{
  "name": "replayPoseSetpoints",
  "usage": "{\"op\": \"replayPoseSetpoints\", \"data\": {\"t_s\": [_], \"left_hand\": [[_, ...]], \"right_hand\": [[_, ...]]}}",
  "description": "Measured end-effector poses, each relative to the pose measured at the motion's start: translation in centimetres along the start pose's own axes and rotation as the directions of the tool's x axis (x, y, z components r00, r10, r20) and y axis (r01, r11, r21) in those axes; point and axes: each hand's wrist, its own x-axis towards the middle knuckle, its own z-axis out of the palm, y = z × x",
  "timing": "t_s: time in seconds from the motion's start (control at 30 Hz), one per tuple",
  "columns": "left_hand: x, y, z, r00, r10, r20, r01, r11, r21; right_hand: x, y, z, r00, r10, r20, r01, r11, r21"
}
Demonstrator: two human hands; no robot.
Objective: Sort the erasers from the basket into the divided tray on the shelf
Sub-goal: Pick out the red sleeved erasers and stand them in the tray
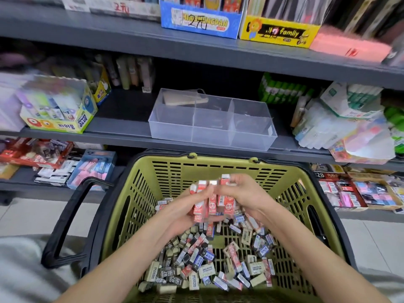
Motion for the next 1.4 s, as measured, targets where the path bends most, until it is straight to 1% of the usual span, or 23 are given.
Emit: {"op": "replayPoseSetpoints", "data": {"t_s": [0.07, 0.13, 0.2, 0.3, 0.4, 0.43, 0.5, 0.57, 0.6, 0.67, 0.7, 0.77, 0.83, 0.87, 0.9, 0.93, 0.97, 1.03, 1.1, 1.2, 1.23, 1.27, 1.4], "left_hand": [[-0.4, 0.8, 0.5, 0.999, 0.048, 0.015, -0.046, 0.997, -0.068], [-0.8, 1.9, 0.9, 0.993, 0.117, -0.030, -0.118, 0.992, -0.049], [-0.9, 2.9, 1.1, 0.980, 0.191, -0.056, -0.191, 0.982, 0.002], [-1.1, 4.1, 1.5, 0.969, 0.233, -0.087, -0.234, 0.972, 0.006], [-1.1, 4.8, 2.1, 0.971, 0.225, -0.081, -0.229, 0.972, -0.047], [-1.1, 5.0, 2.2, 0.973, 0.217, -0.083, -0.223, 0.972, -0.077], [-1.0, 5.4, 2.4, 0.971, 0.223, -0.082, -0.232, 0.964, -0.132], [-1.0, 6.4, 2.3, 0.956, 0.281, -0.087, -0.290, 0.949, -0.123], [-1.1, 7.1, 2.0, 0.935, 0.340, -0.104, -0.348, 0.934, -0.079], [-1.4, 8.9, 0.7, 0.846, 0.504, -0.172, -0.498, 0.863, 0.079], [-1.4, 10.0, -0.1, 0.779, 0.587, -0.220, -0.564, 0.810, 0.163], [-1.4, 12.1, -1.9, 0.604, 0.722, -0.338, -0.649, 0.691, 0.317], [-1.2, 14.1, -3.5, 0.427, 0.785, -0.449, -0.651, 0.611, 0.450], [-1.1, 14.9, -4.2, 0.374, 0.790, -0.486, -0.629, 0.601, 0.492], [-1.0, 15.6, -4.8, 0.350, 0.781, -0.517, -0.606, 0.609, 0.511], [-0.8, 16.0, -5.3, 0.358, 0.762, -0.539, -0.593, 0.632, 0.499], [-0.6, 16.2, -5.8, 0.394, 0.735, -0.552, -0.588, 0.663, 0.464], [-0.3, 16.3, -6.4, 0.501, 0.673, -0.544, -0.564, 0.731, 0.384], [-0.4, 15.9, -6.5, 0.587, 0.628, -0.511, -0.528, 0.775, 0.347], [-0.8, 15.0, -6.4, 0.660, 0.594, -0.460, -0.484, 0.804, 0.345], [-0.8, 14.8, -6.4, 0.662, 0.596, -0.455, -0.476, 0.803, 0.358], [-0.8, 14.8, -6.3, 0.644, 0.610, -0.462, -0.480, 0.792, 0.377], [0.3, 15.7, -5.3, 0.503, 0.724, -0.473, -0.627, 0.682, 0.377]], "right_hand": [[-0.2, -2.2, 0.7, 0.984, -0.168, -0.059, 0.155, 0.971, -0.180], [-0.2, -3.7, 1.4, 0.949, -0.295, -0.109, 0.243, 0.907, -0.344], [-0.2, -4.8, 2.0, 0.917, -0.368, -0.152, 0.285, 0.873, -0.395], [0.0, -5.8, 2.8, 0.850, -0.460, -0.256, 0.338, 0.849, -0.406], [0.6, -6.7, 2.8, 0.771, -0.533, -0.347, 0.375, 0.822, -0.428], [0.9, -7.0, 2.7, 0.766, -0.533, -0.358, 0.382, 0.826, -0.414], [1.7, -7.2, 2.3, 0.790, -0.483, -0.379, 0.367, 0.866, -0.339], [2.6, -7.5, 1.3, 0.809, -0.396, -0.434, 0.355, 0.918, -0.176], [3.3, -7.7, 0.5, 0.793, -0.374, -0.481, 0.347, 0.926, -0.148], [4.9, -8.1, -1.8, 0.739, -0.398, -0.544, 0.274, 0.914, -0.297], [5.8, -8.2, -2.8, 0.740, -0.417, -0.528, 0.223, 0.892, -0.392], [7.2, -8.0, -4.0, 0.802, -0.405, -0.439, 0.113, 0.824, -0.554], [7.9, -7.4, -4.3, 0.840, -0.406, -0.361, 0.075, 0.745, -0.663], [8.0, -7.1, -4.4, 0.839, -0.415, -0.351, 0.080, 0.733, -0.676], [7.9, -6.9, -4.6, 0.837, -0.417, -0.354, 0.086, 0.739, -0.668], [7.8, -6.6, -5.0, 0.837, -0.410, -0.364, 0.085, 0.753, -0.653], [7.5, -6.4, -5.3, 0.841, -0.395, -0.369, 0.079, 0.765, -0.639], [6.8, -6.0, -6.0, 0.865, -0.365, -0.345, 0.079, 0.777, -0.624], [5.7, -5.6, -6.9, 0.904, -0.326, -0.277, 0.099, 0.789, -0.607], [4.4, -5.5, -8.4, 0.945, -0.266, -0.188, 0.113, 0.810, -0.575], [4.3, -5.5, -8.8, 0.941, -0.275, -0.198, 0.124, 0.823, -0.554], [4.5, -5.7, -9.0, 0.923, -0.304, -0.236, 0.142, 0.839, -0.525], [7.7, -7.9, -8.6, 0.804, -0.401, -0.439, 0.256, 0.900, -0.352]]}}
